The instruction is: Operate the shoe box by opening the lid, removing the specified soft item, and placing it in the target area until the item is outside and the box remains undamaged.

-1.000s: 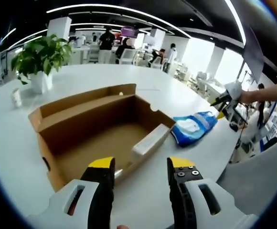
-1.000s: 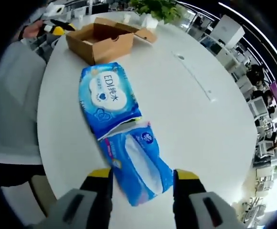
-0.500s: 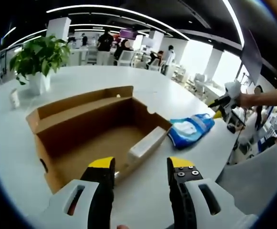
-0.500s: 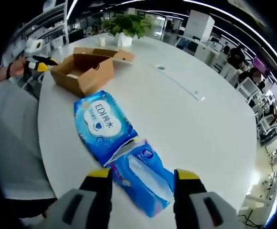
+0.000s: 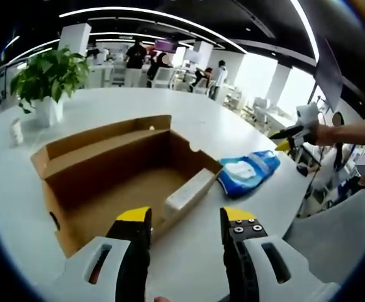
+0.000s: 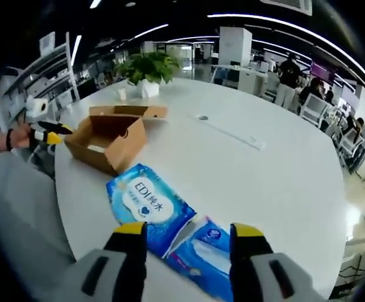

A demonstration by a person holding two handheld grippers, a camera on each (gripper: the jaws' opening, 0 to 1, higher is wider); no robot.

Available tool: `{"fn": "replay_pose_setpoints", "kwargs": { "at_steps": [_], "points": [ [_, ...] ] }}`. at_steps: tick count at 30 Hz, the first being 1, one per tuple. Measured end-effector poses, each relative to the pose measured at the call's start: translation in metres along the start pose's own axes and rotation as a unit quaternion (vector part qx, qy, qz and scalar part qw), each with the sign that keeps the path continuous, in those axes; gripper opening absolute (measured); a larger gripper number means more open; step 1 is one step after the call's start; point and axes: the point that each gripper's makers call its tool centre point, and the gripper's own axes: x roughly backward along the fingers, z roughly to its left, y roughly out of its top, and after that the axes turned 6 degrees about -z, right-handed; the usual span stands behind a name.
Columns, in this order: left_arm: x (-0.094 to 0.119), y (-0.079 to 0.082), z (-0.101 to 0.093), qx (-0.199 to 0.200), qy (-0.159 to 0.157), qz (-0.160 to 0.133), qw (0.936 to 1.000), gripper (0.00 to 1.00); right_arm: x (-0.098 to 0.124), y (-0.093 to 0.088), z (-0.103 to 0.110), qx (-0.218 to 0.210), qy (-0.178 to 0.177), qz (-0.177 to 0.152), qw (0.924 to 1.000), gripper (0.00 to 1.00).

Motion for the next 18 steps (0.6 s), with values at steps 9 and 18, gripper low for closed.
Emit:
{"fn": "replay_pose_setpoints", "kwargs": {
  "at_steps": [9, 18],
  "points": [
    [-0.003, 0.002, 0.001, 0.002, -0.001, -0.003, 1.0, 0.44, 0.0, 0.032, 0.013, -0.016, -0.004, -0.055, 0.9983, 0.54],
    [-0.004, 0.004, 0.005, 0.006, 0.001, -0.008, 0.9999, 0.44, -0.003, 0.042, 0.033, -0.021, -0.003, -0.073, 0.9971, 0.57]
  ]
}}
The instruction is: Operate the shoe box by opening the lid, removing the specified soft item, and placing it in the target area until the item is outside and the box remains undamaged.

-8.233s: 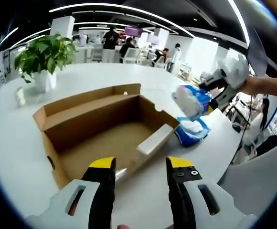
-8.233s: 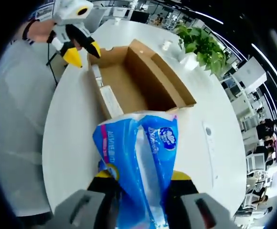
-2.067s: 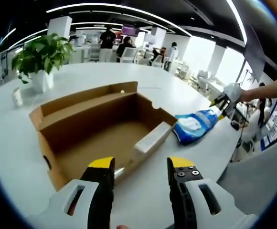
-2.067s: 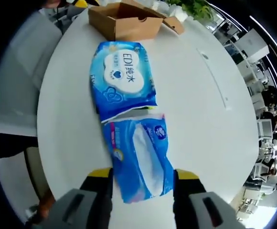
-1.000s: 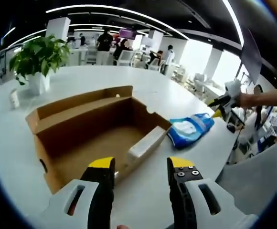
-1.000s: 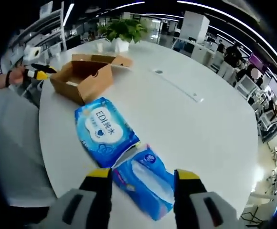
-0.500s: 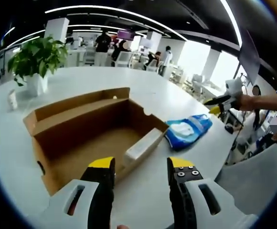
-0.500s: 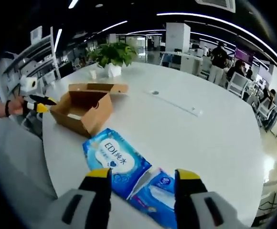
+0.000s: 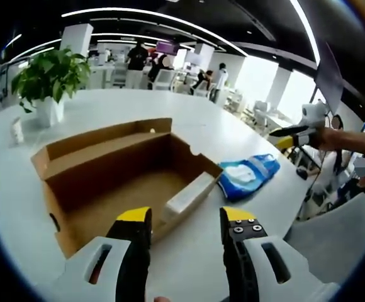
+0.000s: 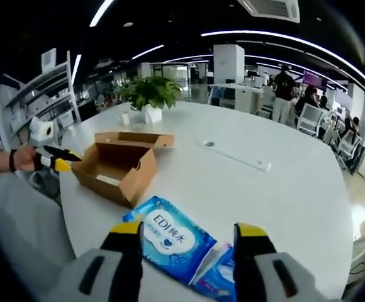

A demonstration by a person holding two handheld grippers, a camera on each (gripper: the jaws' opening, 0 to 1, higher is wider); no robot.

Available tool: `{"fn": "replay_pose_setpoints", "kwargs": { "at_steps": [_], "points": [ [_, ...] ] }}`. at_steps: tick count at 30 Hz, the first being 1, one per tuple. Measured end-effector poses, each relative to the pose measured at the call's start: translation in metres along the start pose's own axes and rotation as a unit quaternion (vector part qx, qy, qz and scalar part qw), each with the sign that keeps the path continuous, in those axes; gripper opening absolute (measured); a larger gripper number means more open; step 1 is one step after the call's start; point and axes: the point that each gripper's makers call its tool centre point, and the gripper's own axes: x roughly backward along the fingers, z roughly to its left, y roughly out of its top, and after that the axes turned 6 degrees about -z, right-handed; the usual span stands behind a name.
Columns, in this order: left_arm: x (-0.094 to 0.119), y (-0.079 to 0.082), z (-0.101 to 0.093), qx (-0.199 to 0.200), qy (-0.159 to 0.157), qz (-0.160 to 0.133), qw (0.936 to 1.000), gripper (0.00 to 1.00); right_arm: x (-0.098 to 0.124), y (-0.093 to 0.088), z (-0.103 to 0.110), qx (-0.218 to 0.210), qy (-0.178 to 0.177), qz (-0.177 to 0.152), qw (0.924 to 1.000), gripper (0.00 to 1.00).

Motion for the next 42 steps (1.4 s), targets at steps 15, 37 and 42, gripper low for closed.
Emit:
{"fn": "replay_pose_setpoints", "kwargs": {
  "at_steps": [15, 37, 42],
  "points": [
    [0.0, 0.005, 0.0, 0.004, 0.0, -0.011, 0.9999, 0.44, -0.005, -0.006, 0.028, -0.017, 0.006, -0.016, 0.9997, 0.58],
    [0.002, 0.01, -0.008, -0.001, -0.012, -0.018, 0.9998, 0.45, 0.0, -0.005, 0.056, -0.05, 0.001, -0.04, 0.998, 0.58],
    [0.002, 0.012, -0.008, 0.0, -0.014, -0.021, 0.9997, 0.46, -0.002, -0.006, 0.064, -0.059, 0.005, -0.043, 0.9973, 0.59]
  ]
}}
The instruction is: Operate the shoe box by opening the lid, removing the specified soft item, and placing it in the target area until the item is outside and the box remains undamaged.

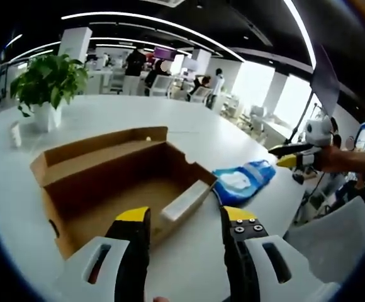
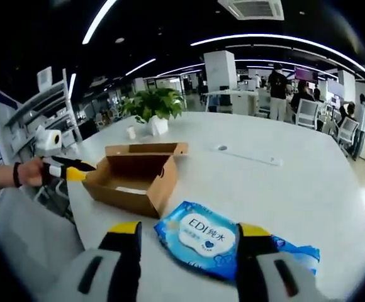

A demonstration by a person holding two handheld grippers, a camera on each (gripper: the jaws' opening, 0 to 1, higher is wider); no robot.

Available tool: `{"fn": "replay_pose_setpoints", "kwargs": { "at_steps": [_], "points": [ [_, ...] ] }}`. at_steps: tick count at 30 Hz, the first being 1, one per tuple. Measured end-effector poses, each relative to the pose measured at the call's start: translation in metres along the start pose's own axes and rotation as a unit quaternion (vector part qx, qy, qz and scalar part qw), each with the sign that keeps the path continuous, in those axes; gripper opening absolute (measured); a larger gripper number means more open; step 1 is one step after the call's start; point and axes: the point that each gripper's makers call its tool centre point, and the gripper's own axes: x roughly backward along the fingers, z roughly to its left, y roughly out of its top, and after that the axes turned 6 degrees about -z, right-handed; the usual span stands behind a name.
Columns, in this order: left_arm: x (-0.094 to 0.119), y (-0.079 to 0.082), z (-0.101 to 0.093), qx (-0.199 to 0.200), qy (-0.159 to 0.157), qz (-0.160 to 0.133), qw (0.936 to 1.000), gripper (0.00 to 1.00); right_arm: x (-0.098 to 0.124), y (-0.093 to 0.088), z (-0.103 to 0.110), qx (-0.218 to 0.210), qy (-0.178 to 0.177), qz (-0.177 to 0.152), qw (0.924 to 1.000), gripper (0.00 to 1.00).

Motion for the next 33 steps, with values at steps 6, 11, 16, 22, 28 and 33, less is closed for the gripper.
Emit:
{"fn": "replay_pose_setpoints", "kwargs": {
  "at_steps": [6, 11, 16, 22, 28, 33],
  "points": [
    [-0.001, 0.001, -0.003, -0.003, -0.005, -0.001, 1.0, 0.47, -0.009, -0.006, 0.016, 0.005, 0.013, 0.009, 0.9999, 0.61],
    [-0.002, -0.001, -0.006, -0.011, -0.007, 0.002, 0.9999, 0.47, -0.016, -0.006, 0.027, -0.003, 0.019, 0.007, 0.9998, 0.61],
    [-0.004, -0.002, -0.013, -0.015, -0.017, 0.005, 0.9997, 0.47, -0.023, -0.005, 0.037, 0.0, 0.027, 0.011, 0.9996, 0.61],
    [-0.004, -0.002, -0.013, -0.013, -0.021, 0.006, 0.9997, 0.46, -0.032, 0.001, 0.047, 0.002, 0.033, 0.009, 0.9994, 0.61],
    [-0.003, -0.004, -0.014, -0.011, -0.026, 0.007, 0.9996, 0.47, -0.043, 0.008, 0.053, 0.007, 0.04, 0.007, 0.9991, 0.61],
    [-0.003, -0.005, -0.012, -0.011, -0.023, 0.008, 0.9996, 0.46, -0.054, 0.013, 0.058, 0.009, 0.048, 0.005, 0.9988, 0.6]
  ]
}}
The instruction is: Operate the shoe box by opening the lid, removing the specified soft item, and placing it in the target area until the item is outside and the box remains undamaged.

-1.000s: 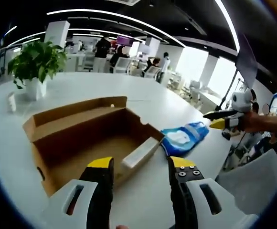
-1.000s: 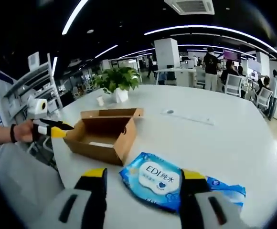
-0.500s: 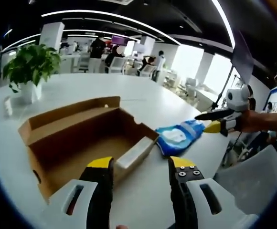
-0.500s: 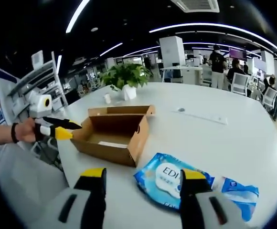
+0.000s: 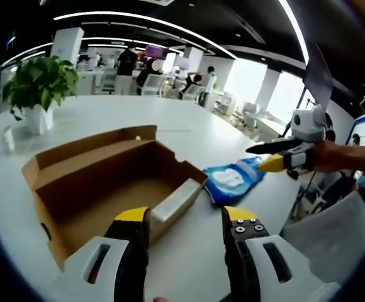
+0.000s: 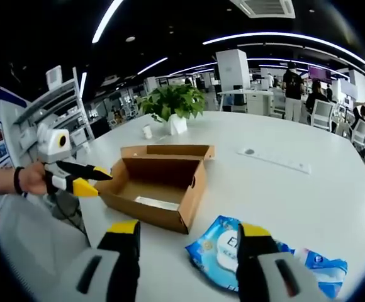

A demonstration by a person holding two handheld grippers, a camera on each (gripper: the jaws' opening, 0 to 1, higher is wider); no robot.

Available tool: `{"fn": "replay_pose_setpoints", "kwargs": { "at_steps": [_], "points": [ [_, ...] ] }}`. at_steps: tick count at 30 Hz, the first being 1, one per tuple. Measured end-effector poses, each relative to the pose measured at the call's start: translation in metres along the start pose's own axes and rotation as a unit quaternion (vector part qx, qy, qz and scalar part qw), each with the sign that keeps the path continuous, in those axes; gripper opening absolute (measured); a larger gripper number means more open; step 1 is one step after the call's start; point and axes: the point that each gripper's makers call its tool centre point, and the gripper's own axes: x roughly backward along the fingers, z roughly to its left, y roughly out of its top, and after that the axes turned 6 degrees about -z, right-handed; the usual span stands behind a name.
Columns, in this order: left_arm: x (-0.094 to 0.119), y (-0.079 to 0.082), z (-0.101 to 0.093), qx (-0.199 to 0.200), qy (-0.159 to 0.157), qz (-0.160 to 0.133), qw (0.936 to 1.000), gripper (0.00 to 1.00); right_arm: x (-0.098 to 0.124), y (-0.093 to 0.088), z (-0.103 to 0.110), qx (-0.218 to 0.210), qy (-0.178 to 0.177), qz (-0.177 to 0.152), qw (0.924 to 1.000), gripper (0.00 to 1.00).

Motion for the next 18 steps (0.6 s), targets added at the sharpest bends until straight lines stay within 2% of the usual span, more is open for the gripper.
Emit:
{"fn": "replay_pose_setpoints", "kwargs": {
  "at_steps": [9, 18],
  "points": [
    [0.002, -0.001, 0.005, 0.005, 0.006, 0.0, 1.0, 0.46, -0.02, 0.013, 0.008, 0.011, 0.02, 0.001, 0.9997, 0.6],
    [0.001, 0.0, 0.008, 0.008, 0.011, -0.001, 0.9999, 0.46, -0.042, 0.03, 0.013, 0.04, 0.045, 0.012, 0.9981, 0.6]
  ]
}}
